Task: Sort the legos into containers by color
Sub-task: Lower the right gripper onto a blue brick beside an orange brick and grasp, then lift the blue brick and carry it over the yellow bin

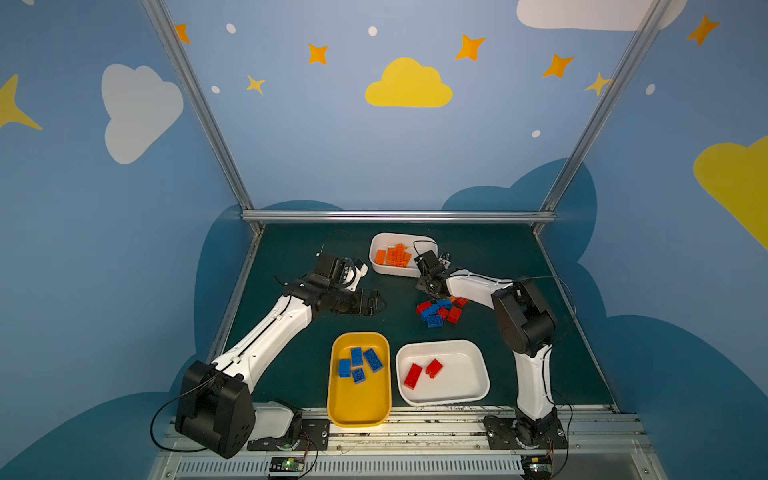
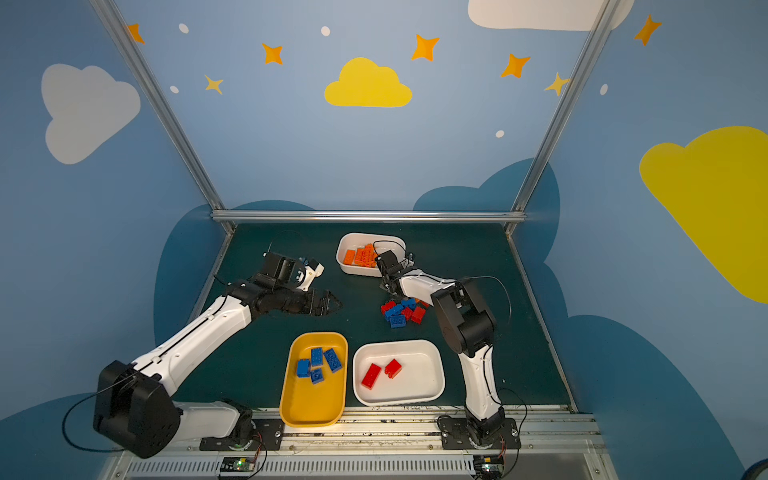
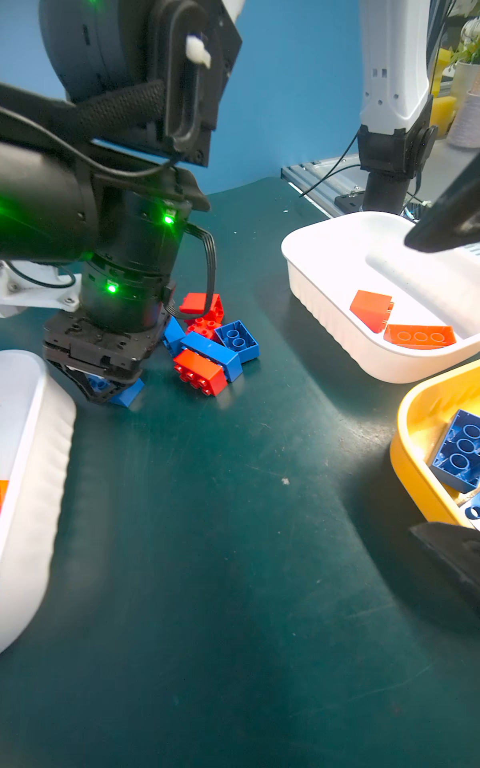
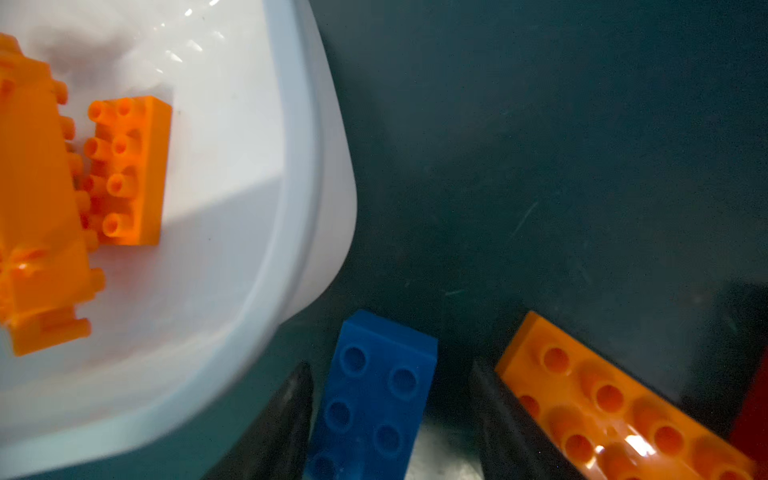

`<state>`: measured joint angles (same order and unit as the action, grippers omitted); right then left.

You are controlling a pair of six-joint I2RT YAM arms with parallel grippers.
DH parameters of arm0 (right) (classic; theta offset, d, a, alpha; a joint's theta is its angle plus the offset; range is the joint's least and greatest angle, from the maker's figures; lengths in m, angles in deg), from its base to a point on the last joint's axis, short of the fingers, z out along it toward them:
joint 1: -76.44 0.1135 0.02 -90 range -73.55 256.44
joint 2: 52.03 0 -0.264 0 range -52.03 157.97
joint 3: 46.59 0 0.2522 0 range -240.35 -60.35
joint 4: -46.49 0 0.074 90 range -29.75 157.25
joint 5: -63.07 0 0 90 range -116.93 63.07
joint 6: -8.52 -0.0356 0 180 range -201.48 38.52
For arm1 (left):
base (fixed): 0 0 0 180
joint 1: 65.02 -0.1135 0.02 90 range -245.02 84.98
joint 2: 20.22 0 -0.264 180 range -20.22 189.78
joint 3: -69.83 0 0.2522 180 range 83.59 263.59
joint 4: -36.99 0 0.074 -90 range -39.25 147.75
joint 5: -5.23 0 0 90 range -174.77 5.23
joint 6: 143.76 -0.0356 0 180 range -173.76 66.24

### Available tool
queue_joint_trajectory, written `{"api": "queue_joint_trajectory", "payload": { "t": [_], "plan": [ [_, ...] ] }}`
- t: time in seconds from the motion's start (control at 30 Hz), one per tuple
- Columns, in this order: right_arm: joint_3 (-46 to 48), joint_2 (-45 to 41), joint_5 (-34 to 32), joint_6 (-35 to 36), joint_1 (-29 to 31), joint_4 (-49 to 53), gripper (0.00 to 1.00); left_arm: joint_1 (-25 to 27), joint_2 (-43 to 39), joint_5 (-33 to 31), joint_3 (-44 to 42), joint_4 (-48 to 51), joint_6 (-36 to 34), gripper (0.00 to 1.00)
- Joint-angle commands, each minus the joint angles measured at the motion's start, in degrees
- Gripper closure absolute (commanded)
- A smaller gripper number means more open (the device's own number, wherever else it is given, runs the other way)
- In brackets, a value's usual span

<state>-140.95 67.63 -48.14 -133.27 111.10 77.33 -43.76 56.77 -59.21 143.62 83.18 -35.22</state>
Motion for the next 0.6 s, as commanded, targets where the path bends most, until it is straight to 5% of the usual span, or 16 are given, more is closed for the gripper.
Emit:
{"api": "queue_joint_trajectory", "payload": {
  "t": [0.0, 0.57],
  "plan": [
    [1.26, -1.22, -0.94, -0.06, 0.07, 4.27, 0.43, -0.48, 0.47, 1.50, -0.63, -0.45, -0.15, 0.00],
    [-2.64, 3.12, 3.70, 4.97, -1.93, 6.83, 0.48, -0.98, 2.29, 2.34, 0.26, 0.70, -1.76, 0.00]
  ]
}}
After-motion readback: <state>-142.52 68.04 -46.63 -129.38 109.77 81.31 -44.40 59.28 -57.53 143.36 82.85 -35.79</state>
